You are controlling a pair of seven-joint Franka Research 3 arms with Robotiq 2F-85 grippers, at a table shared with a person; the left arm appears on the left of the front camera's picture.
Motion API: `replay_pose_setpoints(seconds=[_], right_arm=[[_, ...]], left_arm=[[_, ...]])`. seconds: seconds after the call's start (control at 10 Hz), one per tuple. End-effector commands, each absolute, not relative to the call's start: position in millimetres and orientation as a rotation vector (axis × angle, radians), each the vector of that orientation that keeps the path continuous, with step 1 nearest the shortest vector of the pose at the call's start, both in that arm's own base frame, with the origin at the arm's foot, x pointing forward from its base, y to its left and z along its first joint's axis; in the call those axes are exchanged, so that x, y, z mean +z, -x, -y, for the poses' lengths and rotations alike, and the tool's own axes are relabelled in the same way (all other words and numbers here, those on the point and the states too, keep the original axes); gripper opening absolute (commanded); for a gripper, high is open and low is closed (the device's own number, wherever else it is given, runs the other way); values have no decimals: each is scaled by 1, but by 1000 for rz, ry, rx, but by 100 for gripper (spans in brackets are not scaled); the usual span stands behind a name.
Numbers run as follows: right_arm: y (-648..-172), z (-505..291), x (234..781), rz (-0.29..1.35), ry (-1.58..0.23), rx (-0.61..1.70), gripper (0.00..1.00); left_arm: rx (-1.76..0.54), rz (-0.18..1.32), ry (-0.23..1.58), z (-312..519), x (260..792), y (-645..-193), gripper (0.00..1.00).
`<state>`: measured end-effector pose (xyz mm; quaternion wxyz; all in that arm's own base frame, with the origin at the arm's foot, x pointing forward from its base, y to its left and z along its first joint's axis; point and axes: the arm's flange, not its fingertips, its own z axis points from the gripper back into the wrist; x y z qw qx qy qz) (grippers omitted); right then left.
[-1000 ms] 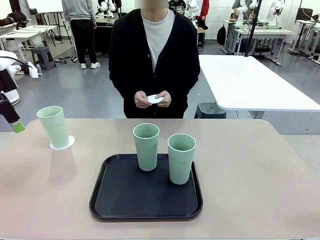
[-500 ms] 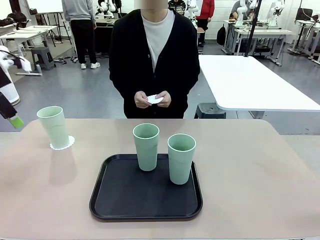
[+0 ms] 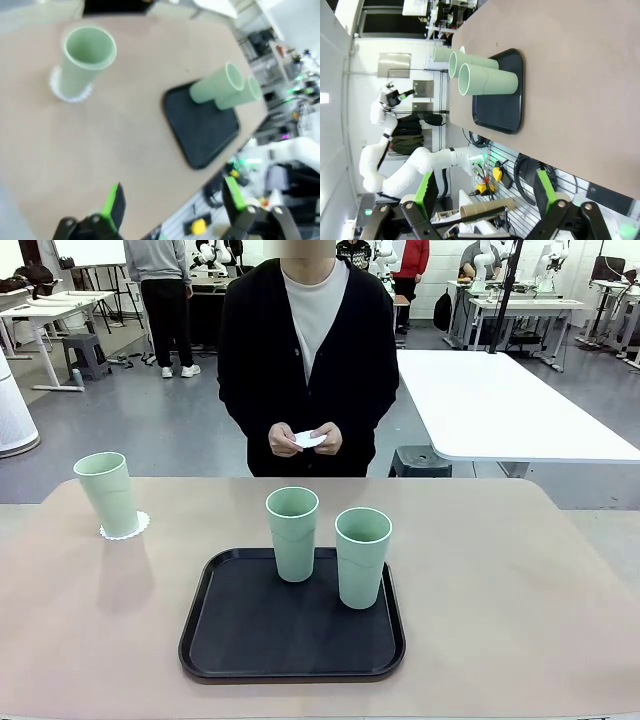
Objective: Place coasters on the table and set cups on them.
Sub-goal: Take one Reusable plastic cup from the Flat Tray and place it on a coaster set by the human.
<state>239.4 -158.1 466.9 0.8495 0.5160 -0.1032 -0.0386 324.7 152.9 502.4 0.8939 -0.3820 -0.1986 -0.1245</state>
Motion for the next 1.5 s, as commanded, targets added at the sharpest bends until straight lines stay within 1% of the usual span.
replay_pose_setpoints(seconds=[0.0, 0.2, 0.3, 0.5, 0.6, 1.1, 1.2, 1.3, 1.4], right_arm=[[-239, 159, 467, 218, -1095, -76, 100], [-239, 159, 467, 218, -1095, -76, 100], [-239, 159, 467, 218, -1095, -76, 100], [-239, 159, 467, 218, -1095, -76, 100], [-239, 159, 467, 218, -1095, -76, 100], [-239, 159, 467, 218, -1095, -76, 100], [-239, 159, 467, 218, -1095, -76, 100], [-239, 159, 467, 218, -1095, -76, 100], [-239, 159, 467, 218, -1095, -76, 100]], left_arm=[[-288, 337, 937, -187, 481, -335, 100], [-332, 274, 1071, -213, 464, -329, 100], [-340, 272, 1120, -226, 465, -330, 100], [-355, 314, 1221, -249, 464, -324, 100], [-355, 321, 1245, -254, 460, -323, 100], [-340, 343, 1273, -260, 451, -319, 100], [-341, 384, 1245, -255, 451, -316, 100], [-313, 314, 1261, -259, 446, -320, 100], [-313, 314, 1261, -259, 446, -320, 100]])
